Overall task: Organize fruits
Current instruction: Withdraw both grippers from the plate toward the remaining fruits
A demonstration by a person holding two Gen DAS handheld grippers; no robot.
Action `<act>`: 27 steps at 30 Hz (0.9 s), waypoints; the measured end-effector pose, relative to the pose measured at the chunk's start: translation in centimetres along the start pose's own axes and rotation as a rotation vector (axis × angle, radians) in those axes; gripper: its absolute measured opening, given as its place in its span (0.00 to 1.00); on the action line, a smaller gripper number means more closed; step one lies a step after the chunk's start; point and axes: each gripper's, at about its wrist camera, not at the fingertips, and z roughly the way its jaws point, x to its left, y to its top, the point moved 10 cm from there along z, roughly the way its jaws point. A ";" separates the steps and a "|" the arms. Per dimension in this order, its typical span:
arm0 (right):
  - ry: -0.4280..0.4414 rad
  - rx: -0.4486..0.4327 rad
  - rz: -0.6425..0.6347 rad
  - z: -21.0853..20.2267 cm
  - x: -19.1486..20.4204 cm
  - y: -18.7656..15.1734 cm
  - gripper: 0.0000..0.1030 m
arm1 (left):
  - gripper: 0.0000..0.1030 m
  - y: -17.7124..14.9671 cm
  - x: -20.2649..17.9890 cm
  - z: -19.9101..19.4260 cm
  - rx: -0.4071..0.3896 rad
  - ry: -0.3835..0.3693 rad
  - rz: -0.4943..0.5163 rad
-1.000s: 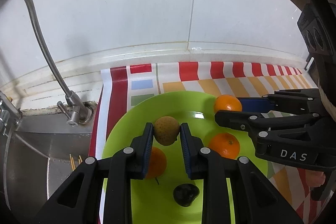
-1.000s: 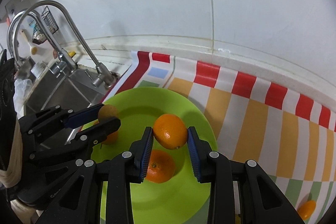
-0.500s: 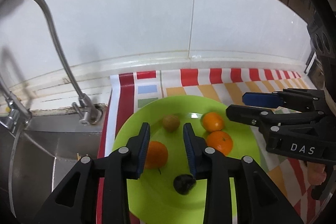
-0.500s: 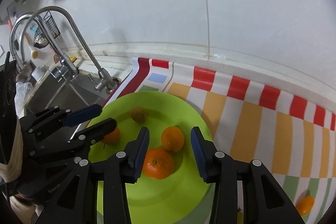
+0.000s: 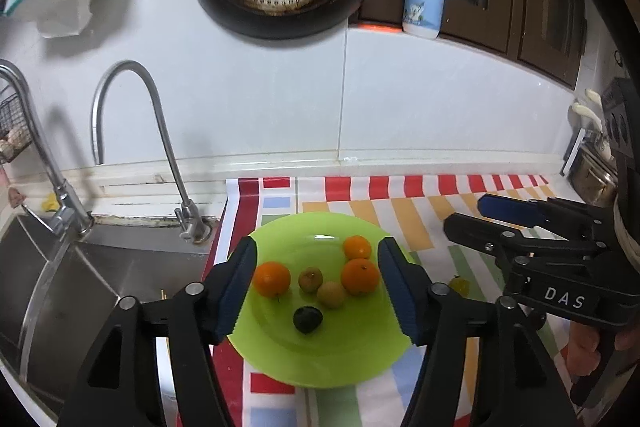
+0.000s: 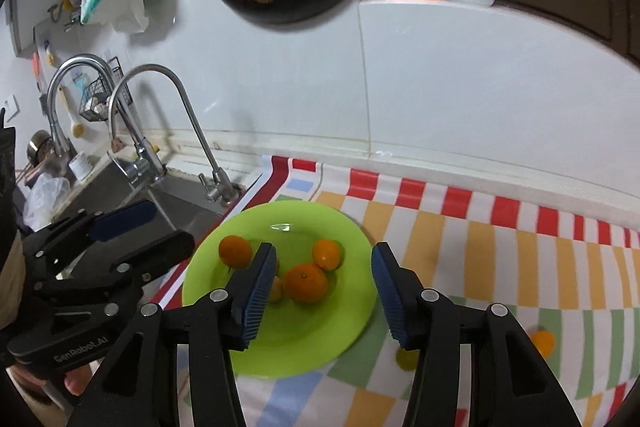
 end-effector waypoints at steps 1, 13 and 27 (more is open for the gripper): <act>-0.009 -0.010 0.000 -0.7 -0.1 -0.1 0.49 | 0.64 -0.1 -0.2 -0.2 -0.003 0.002 -0.004; -0.072 -0.073 0.035 -6.4 -2.7 -1.9 0.56 | 0.81 -0.9 -4.1 -3.5 -0.042 0.027 0.029; -0.149 -0.083 0.034 -10.3 -7.5 -4.5 0.56 | 0.86 -2.0 -9.8 -3.7 -0.030 -0.022 0.052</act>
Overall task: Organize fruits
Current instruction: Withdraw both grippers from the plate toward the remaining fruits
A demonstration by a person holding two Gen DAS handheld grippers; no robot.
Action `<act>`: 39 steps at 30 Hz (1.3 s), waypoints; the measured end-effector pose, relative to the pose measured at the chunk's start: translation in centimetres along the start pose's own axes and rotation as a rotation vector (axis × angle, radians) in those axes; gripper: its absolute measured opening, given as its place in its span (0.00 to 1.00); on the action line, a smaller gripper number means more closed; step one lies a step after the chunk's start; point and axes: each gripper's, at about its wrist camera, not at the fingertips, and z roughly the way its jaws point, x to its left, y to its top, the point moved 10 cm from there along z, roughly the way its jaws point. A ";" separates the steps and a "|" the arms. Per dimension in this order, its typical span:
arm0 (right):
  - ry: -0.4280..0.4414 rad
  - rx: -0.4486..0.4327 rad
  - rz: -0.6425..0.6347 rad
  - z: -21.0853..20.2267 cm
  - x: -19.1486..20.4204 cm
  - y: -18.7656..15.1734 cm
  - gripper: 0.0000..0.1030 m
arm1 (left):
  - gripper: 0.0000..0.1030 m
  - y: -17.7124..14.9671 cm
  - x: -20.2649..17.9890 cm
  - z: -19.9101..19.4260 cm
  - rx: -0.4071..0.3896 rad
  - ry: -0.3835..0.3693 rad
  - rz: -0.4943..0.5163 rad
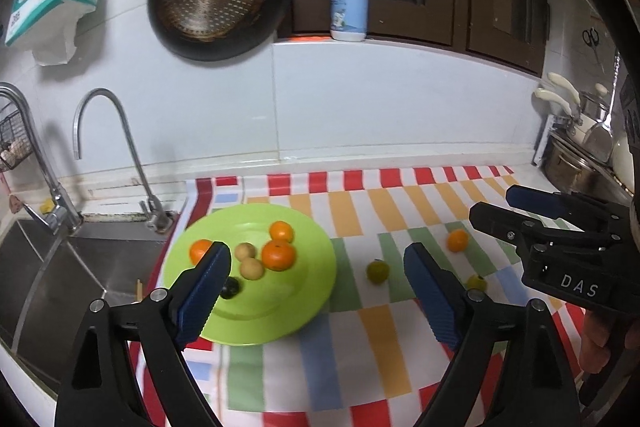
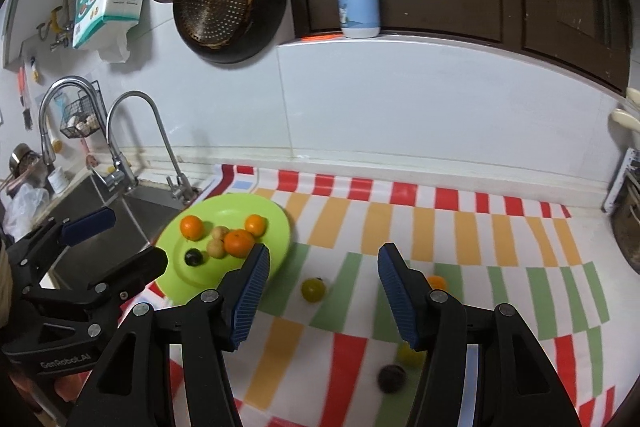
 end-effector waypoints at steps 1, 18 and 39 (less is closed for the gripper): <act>-0.003 0.003 0.001 -0.1 -0.4 -0.2 0.56 | 0.86 -0.1 -0.4 0.1 0.003 -0.002 0.003; -0.055 0.089 0.034 1.5 -6.3 -2.5 0.56 | 0.86 -1.3 -4.3 3.6 0.073 -0.010 0.021; -0.071 0.254 0.064 8.8 -10.2 -6.1 0.56 | 0.74 -5.0 -6.3 12.2 0.259 -0.079 0.041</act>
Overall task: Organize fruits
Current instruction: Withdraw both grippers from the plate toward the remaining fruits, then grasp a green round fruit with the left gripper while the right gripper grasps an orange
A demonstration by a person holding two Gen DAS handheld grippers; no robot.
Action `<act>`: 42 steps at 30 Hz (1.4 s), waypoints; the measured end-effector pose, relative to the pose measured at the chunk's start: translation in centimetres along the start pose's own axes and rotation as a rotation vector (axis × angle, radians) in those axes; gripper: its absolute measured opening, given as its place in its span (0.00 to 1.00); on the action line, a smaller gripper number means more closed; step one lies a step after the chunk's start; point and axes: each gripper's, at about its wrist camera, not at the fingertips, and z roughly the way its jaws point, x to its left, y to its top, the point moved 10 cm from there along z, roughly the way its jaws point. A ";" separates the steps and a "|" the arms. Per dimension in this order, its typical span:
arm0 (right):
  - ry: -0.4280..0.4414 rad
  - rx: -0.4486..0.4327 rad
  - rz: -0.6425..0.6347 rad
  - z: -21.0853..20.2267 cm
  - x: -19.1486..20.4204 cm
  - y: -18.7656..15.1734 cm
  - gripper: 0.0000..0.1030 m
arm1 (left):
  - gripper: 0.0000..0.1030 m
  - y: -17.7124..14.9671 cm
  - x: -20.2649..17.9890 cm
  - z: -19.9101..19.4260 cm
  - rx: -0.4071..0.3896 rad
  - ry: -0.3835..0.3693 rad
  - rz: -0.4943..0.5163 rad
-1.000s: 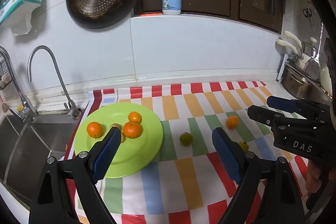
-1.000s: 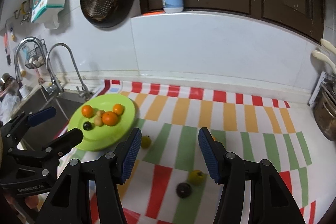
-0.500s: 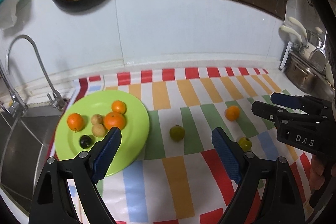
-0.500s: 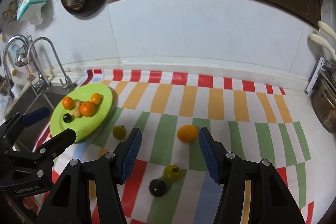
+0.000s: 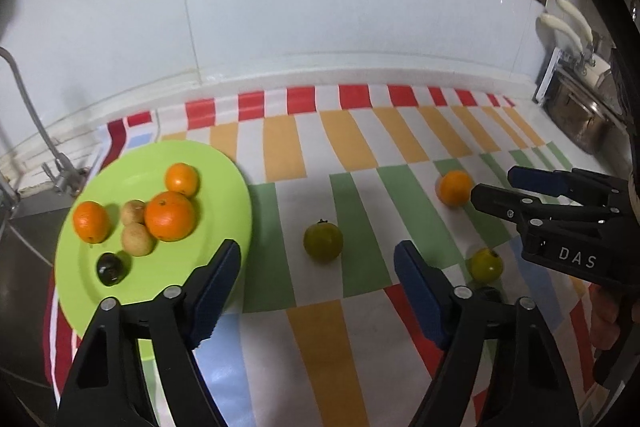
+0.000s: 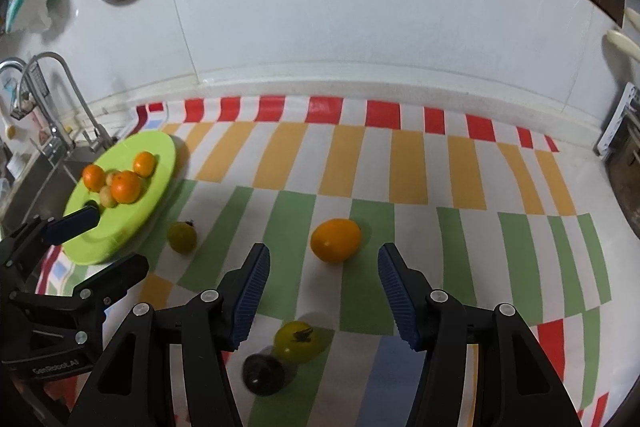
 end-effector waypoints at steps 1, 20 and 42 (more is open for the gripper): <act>0.000 0.007 0.000 0.3 -0.1 0.0 0.56 | 0.73 -0.1 0.0 0.5 0.009 -0.003 0.001; 0.016 0.070 0.001 4.5 -0.8 0.1 0.54 | 0.40 -0.5 -0.5 5.1 0.101 -0.059 0.001; 0.029 0.041 -0.027 3.0 0.8 0.3 0.38 | 0.27 0.3 -0.7 3.6 0.066 -0.113 -0.014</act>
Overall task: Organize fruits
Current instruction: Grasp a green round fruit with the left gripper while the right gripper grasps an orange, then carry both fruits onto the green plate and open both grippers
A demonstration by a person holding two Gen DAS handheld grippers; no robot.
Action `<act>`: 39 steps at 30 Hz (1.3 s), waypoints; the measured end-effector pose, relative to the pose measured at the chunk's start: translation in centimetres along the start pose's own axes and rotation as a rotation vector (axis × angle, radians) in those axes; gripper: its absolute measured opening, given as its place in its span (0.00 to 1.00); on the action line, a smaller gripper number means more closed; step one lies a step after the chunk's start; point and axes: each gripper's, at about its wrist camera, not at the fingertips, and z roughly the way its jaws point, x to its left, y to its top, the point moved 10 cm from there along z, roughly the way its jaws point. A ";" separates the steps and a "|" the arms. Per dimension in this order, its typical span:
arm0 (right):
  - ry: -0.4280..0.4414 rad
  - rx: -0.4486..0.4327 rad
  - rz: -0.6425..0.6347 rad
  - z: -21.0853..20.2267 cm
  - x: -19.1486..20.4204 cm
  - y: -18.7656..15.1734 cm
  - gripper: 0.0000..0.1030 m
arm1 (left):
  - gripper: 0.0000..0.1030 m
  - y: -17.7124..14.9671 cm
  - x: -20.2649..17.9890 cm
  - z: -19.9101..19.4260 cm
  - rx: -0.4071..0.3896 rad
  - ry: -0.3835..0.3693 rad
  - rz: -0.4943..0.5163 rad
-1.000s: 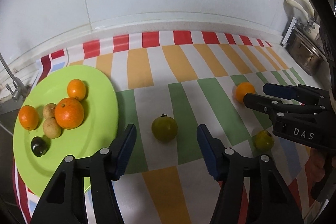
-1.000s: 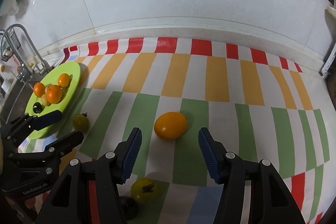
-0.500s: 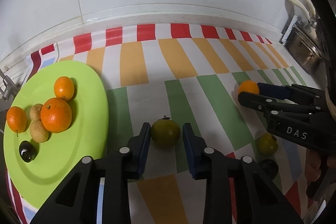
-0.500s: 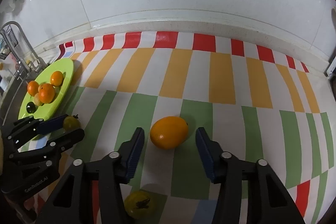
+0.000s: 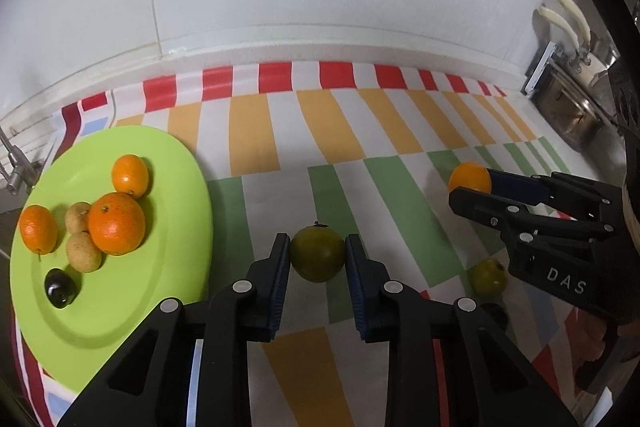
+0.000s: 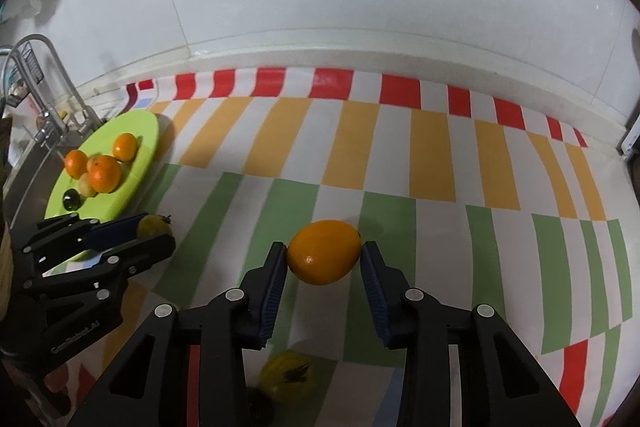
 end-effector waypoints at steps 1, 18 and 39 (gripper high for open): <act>0.004 -0.007 -0.001 -0.4 0.2 0.1 0.38 | 0.27 0.1 0.0 -0.5 -0.008 -0.002 0.000; 0.051 -0.129 -0.045 -7.0 4.2 1.3 0.38 | 0.27 0.3 0.0 -8.0 -0.141 0.009 -0.016; 0.120 -0.230 -0.066 -11.7 10.2 2.0 0.38 | 0.27 -1.0 3.6 -15.1 -0.244 0.074 -0.057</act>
